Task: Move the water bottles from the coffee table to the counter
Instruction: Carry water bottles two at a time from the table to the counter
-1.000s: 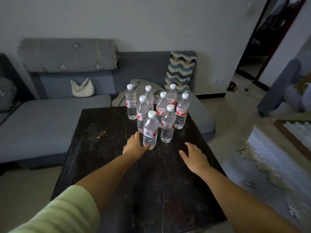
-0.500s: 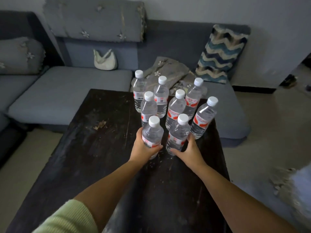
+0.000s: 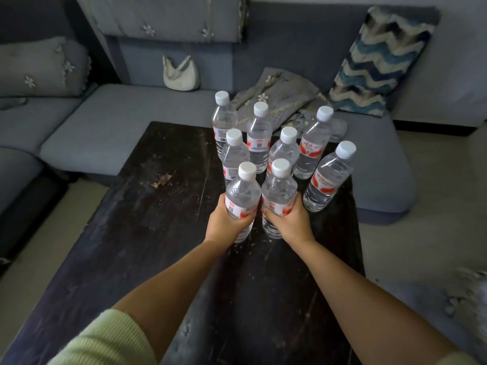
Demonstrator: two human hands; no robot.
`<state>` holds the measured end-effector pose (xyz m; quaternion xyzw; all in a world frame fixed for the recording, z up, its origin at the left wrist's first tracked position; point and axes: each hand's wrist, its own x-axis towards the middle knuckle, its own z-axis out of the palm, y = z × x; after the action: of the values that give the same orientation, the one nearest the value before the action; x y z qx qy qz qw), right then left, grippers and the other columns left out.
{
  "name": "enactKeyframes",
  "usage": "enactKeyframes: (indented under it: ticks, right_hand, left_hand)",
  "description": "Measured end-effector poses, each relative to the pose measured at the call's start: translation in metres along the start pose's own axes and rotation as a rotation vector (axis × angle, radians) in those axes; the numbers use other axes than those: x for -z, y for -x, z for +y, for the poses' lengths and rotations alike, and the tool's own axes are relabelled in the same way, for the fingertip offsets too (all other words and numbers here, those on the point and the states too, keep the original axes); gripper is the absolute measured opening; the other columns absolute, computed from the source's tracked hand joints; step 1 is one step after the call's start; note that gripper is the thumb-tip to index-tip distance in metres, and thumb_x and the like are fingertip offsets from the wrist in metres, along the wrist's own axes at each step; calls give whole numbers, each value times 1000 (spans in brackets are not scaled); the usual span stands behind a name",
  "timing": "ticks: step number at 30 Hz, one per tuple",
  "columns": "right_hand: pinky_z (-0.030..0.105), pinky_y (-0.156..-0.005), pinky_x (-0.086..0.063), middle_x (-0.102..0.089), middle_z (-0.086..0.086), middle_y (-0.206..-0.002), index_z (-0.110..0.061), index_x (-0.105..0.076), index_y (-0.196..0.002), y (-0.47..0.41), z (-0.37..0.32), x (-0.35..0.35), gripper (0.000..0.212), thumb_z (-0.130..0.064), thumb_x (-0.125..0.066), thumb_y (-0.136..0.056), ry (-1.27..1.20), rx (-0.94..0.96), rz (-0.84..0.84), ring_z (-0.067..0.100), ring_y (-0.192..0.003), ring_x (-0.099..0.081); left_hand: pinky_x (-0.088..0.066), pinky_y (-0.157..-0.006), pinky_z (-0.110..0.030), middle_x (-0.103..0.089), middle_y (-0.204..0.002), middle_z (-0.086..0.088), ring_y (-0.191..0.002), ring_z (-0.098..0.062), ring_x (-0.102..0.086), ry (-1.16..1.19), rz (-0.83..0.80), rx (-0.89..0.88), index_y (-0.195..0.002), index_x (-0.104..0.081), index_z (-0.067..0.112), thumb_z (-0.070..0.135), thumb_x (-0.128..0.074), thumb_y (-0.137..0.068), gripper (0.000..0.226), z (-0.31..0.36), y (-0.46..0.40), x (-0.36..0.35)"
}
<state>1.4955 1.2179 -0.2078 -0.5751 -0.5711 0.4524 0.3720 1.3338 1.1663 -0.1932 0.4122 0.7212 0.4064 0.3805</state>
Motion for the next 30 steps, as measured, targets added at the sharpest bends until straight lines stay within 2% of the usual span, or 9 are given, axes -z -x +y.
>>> enactKeyframes:
  ticks: [4, 7, 11, 13, 16, 21, 25, 28, 30]
  right_hand:
    - [10, -78, -44, -60, -18, -97, -25, -49, -116, 18, 4, 5, 62, -24, -87, -67, 23, -13, 24, 2, -91, -59]
    - [5, -70, -39, -58, -18, -96, -23, -49, -122, 30, 4, 10, 66, -26, -87, -67, 47, -47, 47, 0, -87, -57]
    - [20, -76, -45, -60, -10, -100, -20, -51, -121, 52, 0, 25, 63, -27, -86, -69, 107, -126, 112, 9, -90, -59]
    - [23, -75, -46, -60, -8, -99, -20, -51, -115, 68, 2, 37, 58, -30, -85, -70, 142, -171, 166, 13, -90, -60]
    - [25, -72, -44, -60, -8, -97, -24, -48, -108, 101, 2, 57, 52, -37, -83, -70, 164, -240, 269, 14, -87, -60]
    - [28, -75, -48, -66, -3, -102, -22, -53, -114, 169, 1, 85, 56, -42, -79, -70, 116, -353, 520, 16, -87, -65]
    - [22, -64, -44, -63, -6, -99, -21, -54, -118, 231, 3, 104, 58, -41, -79, -69, 93, -426, 686, 11, -81, -60]
    - [29, -80, -50, -66, -2, -108, -17, -56, -120, 281, 11, 120, 57, -36, -79, -72, 93, -472, 790, 17, -93, -63]
    - [26, -78, -43, -65, -1, -107, -15, -56, -122, 312, 9, 129, 55, -32, -79, -75, 60, -490, 853, 17, -92, -61]
  left_hand:
    - [-47, -77, -18, -63, -101, 18, -92, 0, -61, -52, -89, 15, -120, -45, 34, 49, -82, -63, 69, -8, 9, 7]
    - [-48, -81, -24, -64, -104, 15, -95, -5, -62, -81, -147, 25, -120, -46, 34, 49, -82, -63, 69, -13, 13, 11]
    - [-46, -78, -22, -65, -104, 13, -96, -8, -63, -148, -248, 8, -120, -51, 29, 43, -82, -68, 63, -9, 14, 23]
    - [-51, -85, -28, -68, -107, 9, -98, -11, -65, -200, -328, -6, -122, -54, 26, 44, -81, -68, 63, -7, 14, 30]
    - [-52, -91, -33, -70, -105, 6, -98, -14, -67, -262, -419, -52, -119, -57, 25, 44, -80, -68, 59, 0, 20, 38]
    - [-52, -95, -42, -72, -101, -1, -95, -18, -69, -279, -595, -170, -112, -63, 19, 34, -81, -71, 48, 21, 41, 32]
    - [-53, -94, -44, -73, -97, -2, -92, -19, -69, -328, -736, -272, -105, -66, 18, 34, -81, -71, 41, 39, 70, 7]
    - [-53, -92, -45, -73, -96, -4, -91, -21, -70, -332, -871, -334, -104, -66, 16, 33, -81, -72, 39, 50, 106, -22]
    - [-54, -92, -46, -74, -95, -7, -90, -24, -71, -318, -962, -370, -102, -67, 15, 32, -81, -73, 36, 57, 127, -42]
